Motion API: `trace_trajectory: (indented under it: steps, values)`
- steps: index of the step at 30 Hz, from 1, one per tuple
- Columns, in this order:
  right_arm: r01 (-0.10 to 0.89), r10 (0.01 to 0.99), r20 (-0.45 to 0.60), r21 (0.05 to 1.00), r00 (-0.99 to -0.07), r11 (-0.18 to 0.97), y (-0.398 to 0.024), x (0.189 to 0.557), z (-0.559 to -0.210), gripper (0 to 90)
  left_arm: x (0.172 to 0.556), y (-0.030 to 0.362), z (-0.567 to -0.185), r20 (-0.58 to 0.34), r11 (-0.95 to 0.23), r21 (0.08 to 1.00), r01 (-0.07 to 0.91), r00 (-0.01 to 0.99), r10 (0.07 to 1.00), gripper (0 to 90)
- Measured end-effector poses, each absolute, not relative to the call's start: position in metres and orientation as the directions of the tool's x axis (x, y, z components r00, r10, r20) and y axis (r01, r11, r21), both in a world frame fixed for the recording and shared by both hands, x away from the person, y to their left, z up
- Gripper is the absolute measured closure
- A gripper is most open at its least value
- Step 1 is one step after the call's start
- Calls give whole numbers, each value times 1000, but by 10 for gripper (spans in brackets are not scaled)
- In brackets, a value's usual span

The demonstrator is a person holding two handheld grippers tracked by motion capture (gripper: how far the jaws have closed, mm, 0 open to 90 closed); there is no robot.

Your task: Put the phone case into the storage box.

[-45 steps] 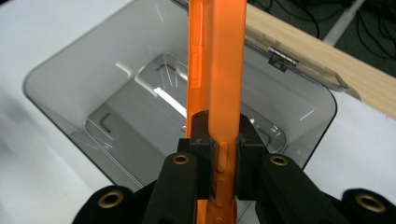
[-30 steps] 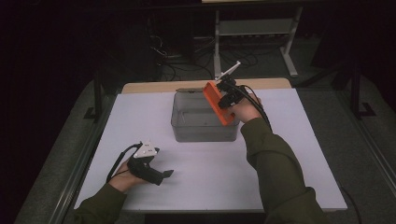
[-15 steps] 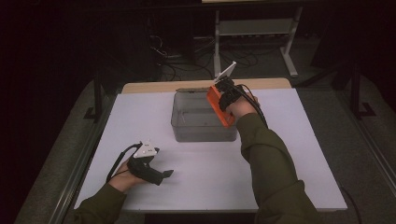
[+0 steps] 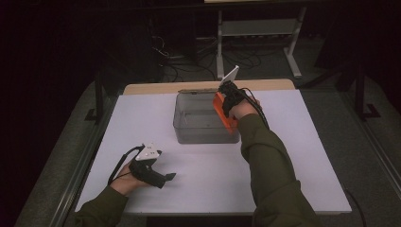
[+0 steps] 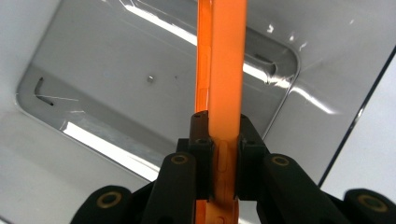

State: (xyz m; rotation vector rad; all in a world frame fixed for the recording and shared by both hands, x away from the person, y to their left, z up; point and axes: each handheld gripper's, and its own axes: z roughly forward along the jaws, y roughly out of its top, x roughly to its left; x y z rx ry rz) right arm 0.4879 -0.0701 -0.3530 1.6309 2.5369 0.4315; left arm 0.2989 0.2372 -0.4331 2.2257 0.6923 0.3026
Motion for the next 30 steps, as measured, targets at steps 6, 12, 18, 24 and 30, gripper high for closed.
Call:
trace_trajectory:
  steps: [6,12,18,24,30]
  values:
    - [892,914,80,266,-398,365,-69,490,-358,791,299,237,-433,0,-556,737,383,824,567,0]
    - [908,926,80,245,-369,341,-68,491,-361,791,298,237,-433,0,-558,736,383,825,565,0]
    - [922,939,80,230,-336,310,-70,493,-365,790,298,238,-433,3,-560,735,383,824,567,0]
    - [930,942,90,214,-324,299,-70,494,-366,788,298,238,-433,1,-561,733,385,824,566,0]
    - [942,954,78,200,-289,269,-70,496,-367,787,298,238,-433,-1,-559,733,386,824,567,0]
